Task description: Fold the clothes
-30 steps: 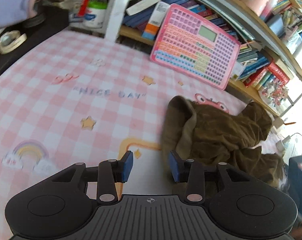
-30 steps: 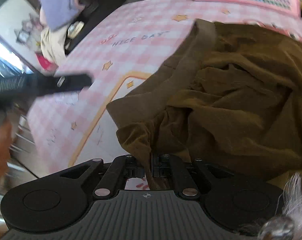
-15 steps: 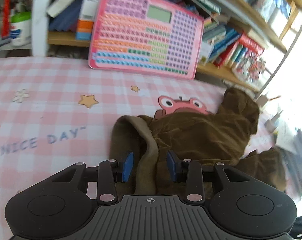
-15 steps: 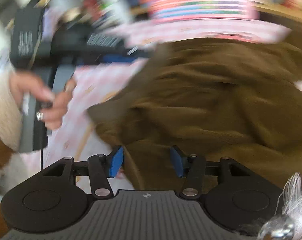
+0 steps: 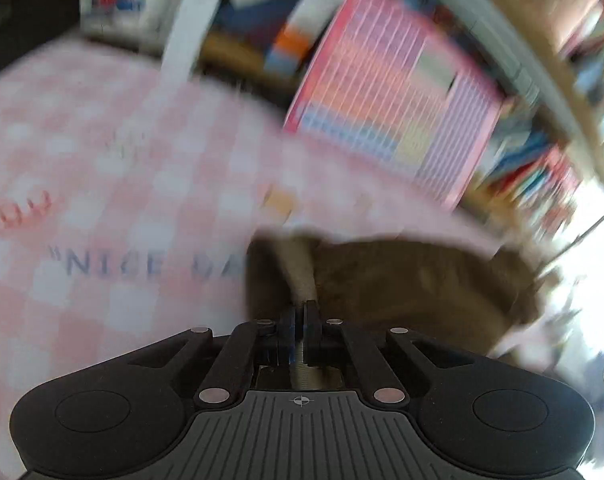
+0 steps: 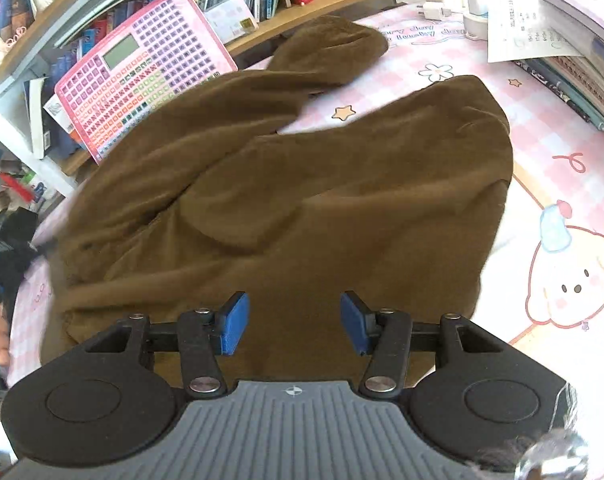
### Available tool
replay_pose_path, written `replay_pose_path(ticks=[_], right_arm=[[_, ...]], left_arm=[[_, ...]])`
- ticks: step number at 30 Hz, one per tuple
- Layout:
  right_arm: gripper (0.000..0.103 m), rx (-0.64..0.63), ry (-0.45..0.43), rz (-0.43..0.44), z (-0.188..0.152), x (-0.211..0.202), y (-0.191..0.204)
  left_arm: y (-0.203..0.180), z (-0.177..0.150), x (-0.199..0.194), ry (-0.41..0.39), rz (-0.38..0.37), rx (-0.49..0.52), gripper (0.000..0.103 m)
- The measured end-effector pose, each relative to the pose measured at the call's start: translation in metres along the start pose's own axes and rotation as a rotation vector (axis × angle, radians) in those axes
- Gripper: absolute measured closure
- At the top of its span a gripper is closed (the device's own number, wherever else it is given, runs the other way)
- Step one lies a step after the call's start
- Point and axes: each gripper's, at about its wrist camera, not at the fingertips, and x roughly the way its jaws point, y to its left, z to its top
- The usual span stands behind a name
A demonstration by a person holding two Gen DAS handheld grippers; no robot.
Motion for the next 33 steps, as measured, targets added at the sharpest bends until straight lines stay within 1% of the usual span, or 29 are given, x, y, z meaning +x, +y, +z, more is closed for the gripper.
replay_pose_path(ticks=[1, 4, 6, 8, 15, 17, 18, 19, 22, 23, 27, 30, 33], right_arm=[[0.054, -0.008, 0.001, 0.0, 0.001, 0.0, 0.002], [0.054, -0.032, 0.001, 0.001, 0.003, 0.001, 0.007], [0.054, -0.041, 0.007, 0.005, 0.001, 0.001, 0.007], [0.054, -0.036, 0.011, 0.007, 0.002, 0.004, 0.006], [0.054, -0.03, 0.036, 0.012, 0.003, 0.015, 0.006], [0.054, -0.036, 0.041, 0.015, 0.003, 0.016, 0.007], [0.054, -0.037, 0.04, 0.014, 0.003, 0.016, 0.007], [0.054, -0.036, 0.039, 0.014, 0.003, 0.016, 0.006], [0.054, -0.036, 0.03, 0.008, 0.004, 0.013, 0.005], [0.054, -0.037, 0.025, 0.005, 0.004, 0.012, 0.004], [0.054, -0.043, 0.01, -0.004, 0.005, 0.008, 0.002], [0.054, -0.051, 0.011, -0.008, 0.004, 0.008, 0.002], [0.054, -0.055, 0.018, -0.012, 0.003, 0.009, 0.001]], left_arm=[[0.001, -0.003, 0.002, -0.019, 0.002, 0.014, 0.096], [0.006, -0.004, -0.006, -0.031, -0.016, -0.026, 0.092], [0.009, -0.005, -0.011, -0.038, -0.028, -0.05, 0.092], [0.008, -0.009, -0.019, -0.038, -0.044, -0.054, 0.091], [-0.001, -0.018, -0.013, -0.018, -0.019, -0.052, 0.091], [0.0, -0.017, -0.013, -0.017, -0.021, -0.057, 0.094], [0.0, -0.017, -0.015, -0.021, -0.025, -0.06, 0.099], [-0.001, -0.015, -0.02, -0.037, -0.033, -0.06, 0.101], [-0.006, -0.009, -0.05, -0.133, -0.074, -0.054, 0.101], [-0.005, -0.007, -0.058, -0.158, -0.077, -0.055, 0.101], [0.029, -0.002, -0.053, -0.152, 0.079, -0.113, 0.101], [0.054, 0.001, -0.05, -0.148, 0.189, -0.152, 0.098], [0.057, -0.001, -0.055, -0.155, 0.195, -0.143, 0.097]])
